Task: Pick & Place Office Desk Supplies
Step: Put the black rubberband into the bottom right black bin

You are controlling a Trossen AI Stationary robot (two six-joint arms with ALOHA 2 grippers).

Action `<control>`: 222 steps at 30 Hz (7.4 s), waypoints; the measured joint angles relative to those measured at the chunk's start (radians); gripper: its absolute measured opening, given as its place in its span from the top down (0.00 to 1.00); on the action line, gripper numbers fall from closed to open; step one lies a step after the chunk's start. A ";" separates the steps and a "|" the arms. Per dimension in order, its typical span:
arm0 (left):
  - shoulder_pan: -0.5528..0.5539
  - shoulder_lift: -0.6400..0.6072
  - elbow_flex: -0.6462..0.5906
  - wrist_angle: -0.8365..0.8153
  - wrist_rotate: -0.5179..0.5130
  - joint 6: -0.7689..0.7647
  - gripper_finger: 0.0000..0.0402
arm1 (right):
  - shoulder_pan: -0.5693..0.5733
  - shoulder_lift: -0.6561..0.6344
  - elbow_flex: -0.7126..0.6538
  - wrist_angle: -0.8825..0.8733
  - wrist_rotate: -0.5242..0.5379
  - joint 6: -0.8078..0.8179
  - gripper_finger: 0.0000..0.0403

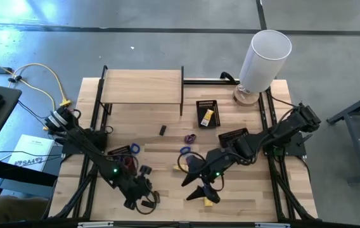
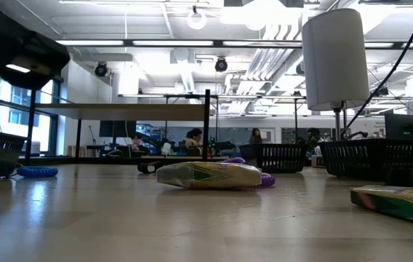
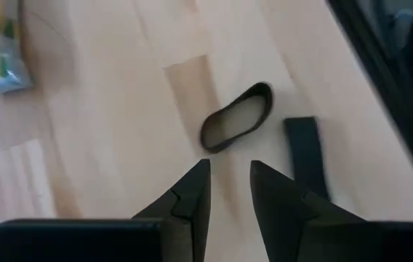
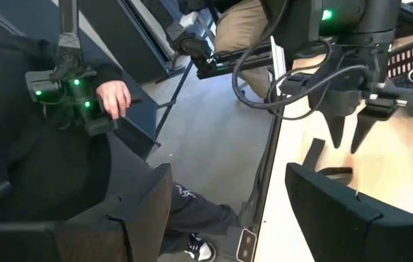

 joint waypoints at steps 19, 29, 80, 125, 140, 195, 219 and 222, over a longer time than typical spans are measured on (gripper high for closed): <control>0.050 -0.007 0.005 0.031 0.102 -0.176 0.56 | 0.031 0.000 0.000 0.000 -0.009 0.017 0.36; 0.054 -0.007 0.005 0.043 0.106 -0.170 0.50 | 0.038 0.000 0.000 -0.051 -0.010 0.016 0.36; 0.102 0.181 0.005 0.211 0.152 0.385 0.50 | 0.078 0.000 0.000 -0.051 0.078 0.080 0.36; 0.105 -0.335 0.005 -0.538 -0.131 -0.124 1.00 | -0.128 0.000 0.000 -0.061 0.259 -0.046 0.42; 0.260 -0.418 0.005 -0.858 0.214 0.163 1.00 | -0.196 0.000 0.000 -0.142 0.258 -0.030 0.42; 0.621 -0.495 0.160 -0.096 0.100 0.175 0.99 | -0.130 -0.005 0.000 -0.073 0.861 -0.241 0.42; 0.645 -0.495 0.160 -0.096 0.132 0.200 0.99 | -0.207 -0.005 0.000 -0.016 0.643 -0.324 0.42; 0.645 -0.495 0.160 -0.096 0.132 0.205 0.99 | -0.208 -0.005 0.000 -0.014 0.644 -0.325 0.42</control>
